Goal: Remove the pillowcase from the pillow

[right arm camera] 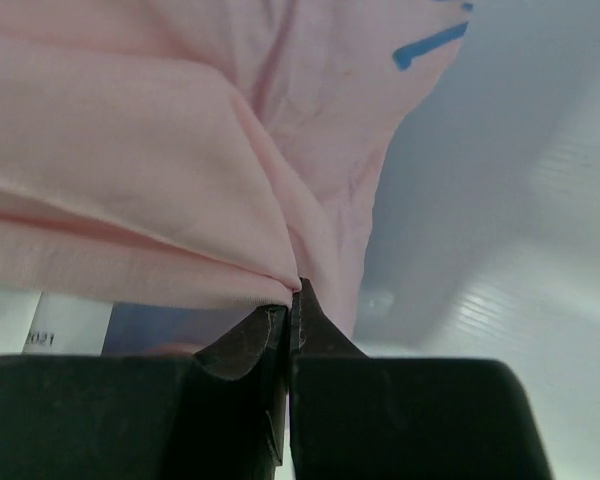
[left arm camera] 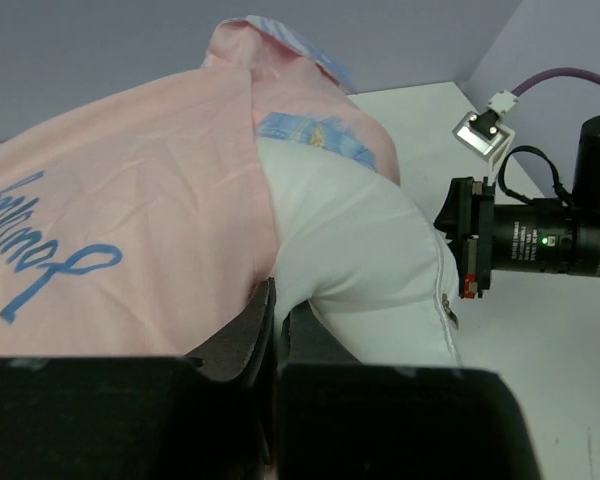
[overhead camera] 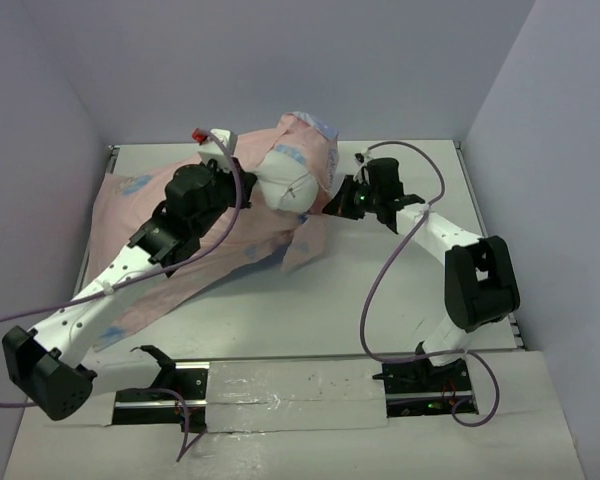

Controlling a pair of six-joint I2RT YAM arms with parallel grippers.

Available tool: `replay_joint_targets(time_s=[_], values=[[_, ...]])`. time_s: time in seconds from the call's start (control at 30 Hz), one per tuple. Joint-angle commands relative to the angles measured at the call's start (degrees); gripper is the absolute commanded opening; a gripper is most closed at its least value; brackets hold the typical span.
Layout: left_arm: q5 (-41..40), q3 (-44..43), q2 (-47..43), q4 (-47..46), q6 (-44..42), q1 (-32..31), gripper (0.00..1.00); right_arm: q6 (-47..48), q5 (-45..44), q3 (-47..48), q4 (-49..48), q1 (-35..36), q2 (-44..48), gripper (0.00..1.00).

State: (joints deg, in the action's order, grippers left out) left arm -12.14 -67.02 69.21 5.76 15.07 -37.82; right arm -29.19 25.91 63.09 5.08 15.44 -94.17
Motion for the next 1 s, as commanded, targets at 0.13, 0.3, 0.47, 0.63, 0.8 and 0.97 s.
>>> replay_joint_targets(time_s=[0.13, 0.3, 0.47, 0.63, 0.8, 0.97], values=[[10.28, 9.7, -10.66, -9.01, 4.53, 0.83, 0.0, 1.85, -5.53, -4.3, -9.39, 2.66, 2.07, 0.0], [12.76, 14.98, -15.76, -7.61, 3.13, -2.42, 0.0, 0.19, -6.84, -5.78, -10.18, 4.16, 1.09, 0.0], [12.76, 20.0, -15.86, -3.59, 5.65, -6.12, 0.0, 0.97, -5.61, -8.41, -10.79, 4.33, 2.41, 0.09], [3.12, 21.32, -11.12, 4.61, 9.53, -6.74, 0.0, 2.82, -16.91, -10.97, 2.8, 4.25, 10.48, 0.16], [3.87, 21.85, -6.2, 5.92, 9.72, -6.82, 0.0, 2.65, -30.56, -11.41, 16.95, 2.14, 20.59, 0.53], [7.92, 15.01, -2.25, 12.69, 7.17, -7.61, 0.53, 4.75, -33.9, -10.97, 22.6, -0.23, 30.16, 0.68]])
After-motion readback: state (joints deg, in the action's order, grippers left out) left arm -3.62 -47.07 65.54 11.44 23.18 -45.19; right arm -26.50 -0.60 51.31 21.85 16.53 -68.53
